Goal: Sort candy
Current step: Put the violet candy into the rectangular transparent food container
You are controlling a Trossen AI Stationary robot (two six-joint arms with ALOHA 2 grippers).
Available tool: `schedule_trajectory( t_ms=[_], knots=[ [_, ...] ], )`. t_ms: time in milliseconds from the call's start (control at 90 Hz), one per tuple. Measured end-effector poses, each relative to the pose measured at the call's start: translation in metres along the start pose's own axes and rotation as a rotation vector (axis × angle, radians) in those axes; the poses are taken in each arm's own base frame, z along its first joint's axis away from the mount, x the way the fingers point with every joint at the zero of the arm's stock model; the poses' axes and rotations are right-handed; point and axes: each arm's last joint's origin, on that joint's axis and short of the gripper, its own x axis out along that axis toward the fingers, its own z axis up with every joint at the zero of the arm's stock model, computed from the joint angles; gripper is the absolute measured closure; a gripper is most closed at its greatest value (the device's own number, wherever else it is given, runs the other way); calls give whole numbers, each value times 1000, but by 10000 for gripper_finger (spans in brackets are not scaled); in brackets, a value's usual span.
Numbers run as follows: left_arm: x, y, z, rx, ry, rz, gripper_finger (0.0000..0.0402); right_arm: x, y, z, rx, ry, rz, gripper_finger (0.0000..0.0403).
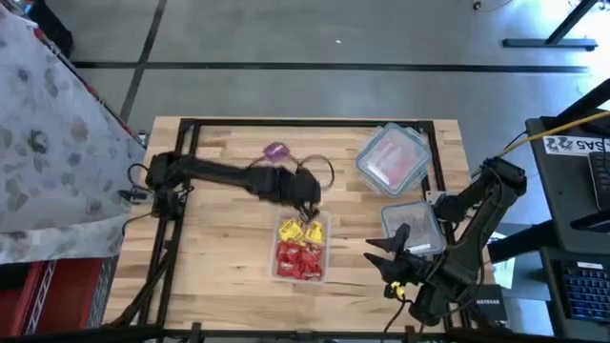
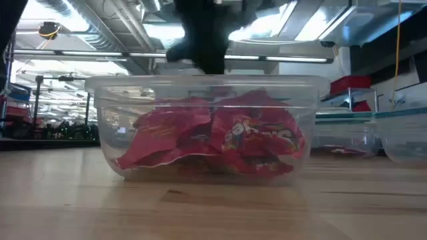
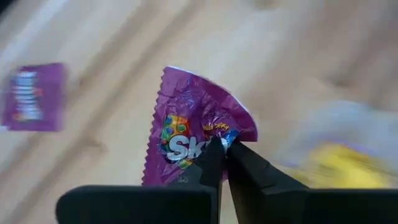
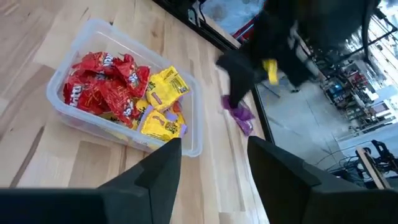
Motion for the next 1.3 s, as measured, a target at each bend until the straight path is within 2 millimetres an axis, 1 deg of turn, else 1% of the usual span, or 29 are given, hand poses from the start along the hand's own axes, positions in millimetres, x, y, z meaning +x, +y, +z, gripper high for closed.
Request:
schedule_trajectory(
  t_ms=[133,167,267,344,456,578,689,822,978,1111,1200,1300],
  knots=[
    [-25,-43,-23,-48,-52,-150,401,0,0,0,17,-2,1,231],
    [-30,-52,-30,-34,-53,-192,401,0,0,0,22,-2,1,231],
    [-42,-72,-50,26,-37,-266,401,0,0,1,29,-3,2,231],
    [-47,-81,-64,-29,-29,-279,401,0,0,1,31,-3,2,231],
    [-42,-82,-77,-205,-26,-236,396,0,1,1,34,-4,3,231],
    [-27,-77,-86,-204,3,-218,373,0,1,1,34,-5,3,231],
    [-10,-69,-92,-201,80,-210,346,0,1,1,36,-5,4,231],
    [4,-63,-92,-219,116,-251,313,0,1,1,36,-5,4,231],
    [9,-63,-86,-210,108,-307,285,0,1,1,37,-5,4,231],
    [13,-60,-79,-170,132,-353,277,0,1,1,41,-2,12,231],
    [15,-57,-76,-144,128,-352,277,0,1,1,47,-4,13,231],
    [25,-58,-77,-154,134,-341,277,0,1,2,48,-5,13,231]
  ],
)
